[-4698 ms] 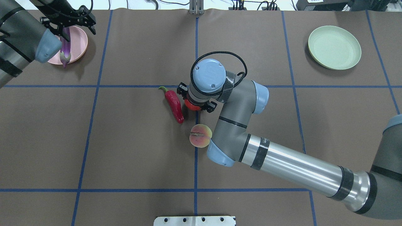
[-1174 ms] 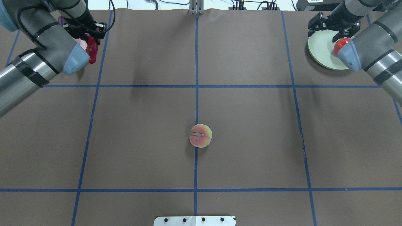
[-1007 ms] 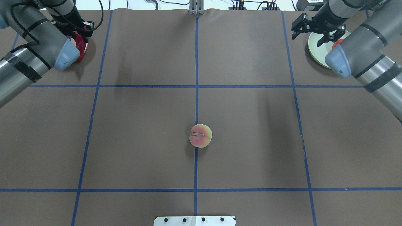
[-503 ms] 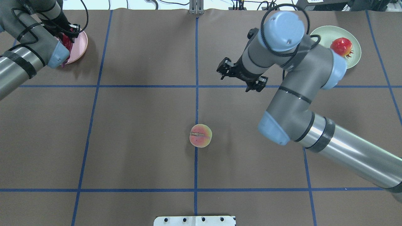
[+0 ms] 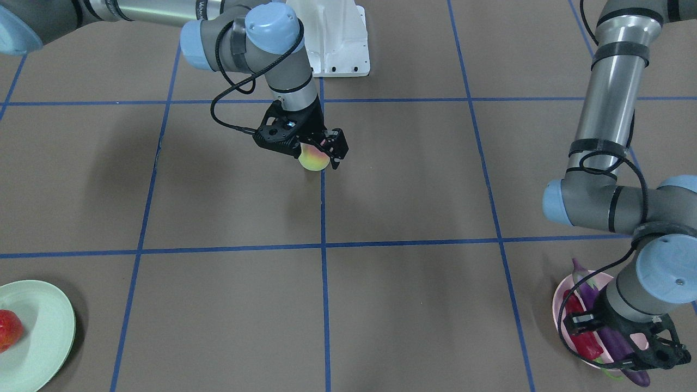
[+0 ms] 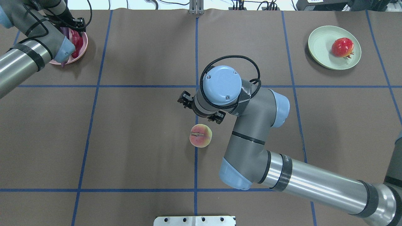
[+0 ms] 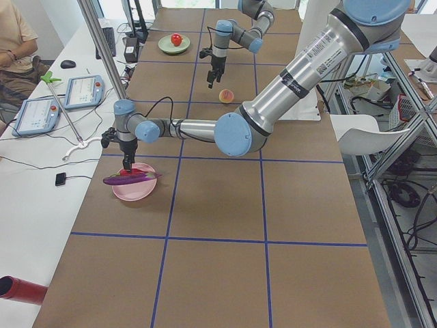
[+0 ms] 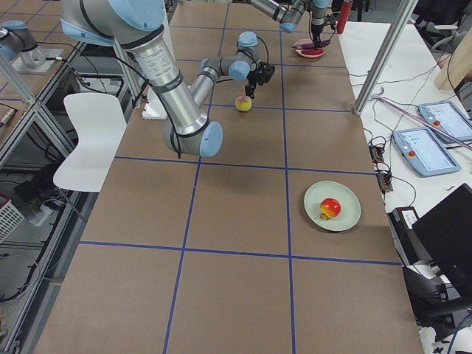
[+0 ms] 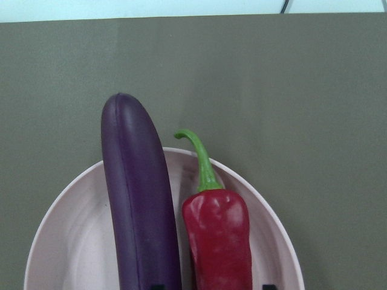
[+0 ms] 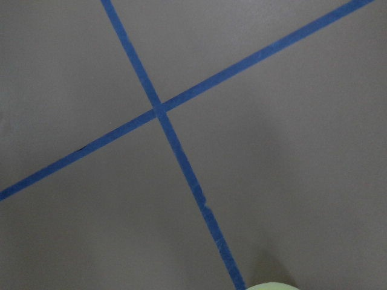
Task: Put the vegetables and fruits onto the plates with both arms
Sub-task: 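Release the chili on the pink plate while the right gripper reaches for the peach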
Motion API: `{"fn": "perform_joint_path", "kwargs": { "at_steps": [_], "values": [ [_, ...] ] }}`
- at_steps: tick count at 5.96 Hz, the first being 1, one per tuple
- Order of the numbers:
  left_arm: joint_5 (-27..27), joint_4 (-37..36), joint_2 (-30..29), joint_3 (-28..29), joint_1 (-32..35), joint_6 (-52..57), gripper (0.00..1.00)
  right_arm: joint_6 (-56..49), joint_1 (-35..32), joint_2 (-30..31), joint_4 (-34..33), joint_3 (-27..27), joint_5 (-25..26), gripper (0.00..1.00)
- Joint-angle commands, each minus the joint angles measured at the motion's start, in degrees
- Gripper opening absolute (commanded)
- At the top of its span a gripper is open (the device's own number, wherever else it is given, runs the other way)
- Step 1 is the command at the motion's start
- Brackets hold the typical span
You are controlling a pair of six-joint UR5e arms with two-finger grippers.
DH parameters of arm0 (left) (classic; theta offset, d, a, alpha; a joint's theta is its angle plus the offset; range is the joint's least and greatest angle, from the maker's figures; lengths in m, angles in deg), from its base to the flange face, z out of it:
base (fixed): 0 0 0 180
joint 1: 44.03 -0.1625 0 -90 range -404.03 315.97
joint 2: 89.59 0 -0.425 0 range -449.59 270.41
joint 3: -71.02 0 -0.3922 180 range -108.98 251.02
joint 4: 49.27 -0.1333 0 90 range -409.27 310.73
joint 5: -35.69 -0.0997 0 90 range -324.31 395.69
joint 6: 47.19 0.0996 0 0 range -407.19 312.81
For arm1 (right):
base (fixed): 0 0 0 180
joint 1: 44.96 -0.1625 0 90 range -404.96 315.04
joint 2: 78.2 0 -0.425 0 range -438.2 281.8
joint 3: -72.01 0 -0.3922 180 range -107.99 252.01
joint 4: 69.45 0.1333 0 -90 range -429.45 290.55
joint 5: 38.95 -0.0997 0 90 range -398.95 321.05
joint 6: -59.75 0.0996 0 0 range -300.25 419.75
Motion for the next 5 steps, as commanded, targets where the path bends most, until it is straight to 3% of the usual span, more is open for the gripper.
{"fn": "perform_joint_path", "kwargs": {
  "at_steps": [1, 2, 4, 5],
  "values": [
    [0.0, 0.9, -1.6, 0.7, 0.2, -3.4, 1.0, 2.5, 1.1, -1.3, -3.9, 1.6, -4.9, 1.0],
    [0.0, 1.0, -1.6, 0.6, 0.2, -3.4, 1.0, -5.2, -1.8, -5.1, -13.1, 1.4, -8.2, 1.0],
    [0.2, 1.1, -1.6, 0.4, 0.4, -3.4, 1.0, -7.8, 0.1, -4.9, -14.0, 4.2, -8.1, 1.0],
    [2.2, -0.6, -2.7, -2.7, 1.3, -3.6, 1.0, -8.6, 0.7, -4.9, -13.9, 5.8, -8.5, 1.0]
  ]
}}
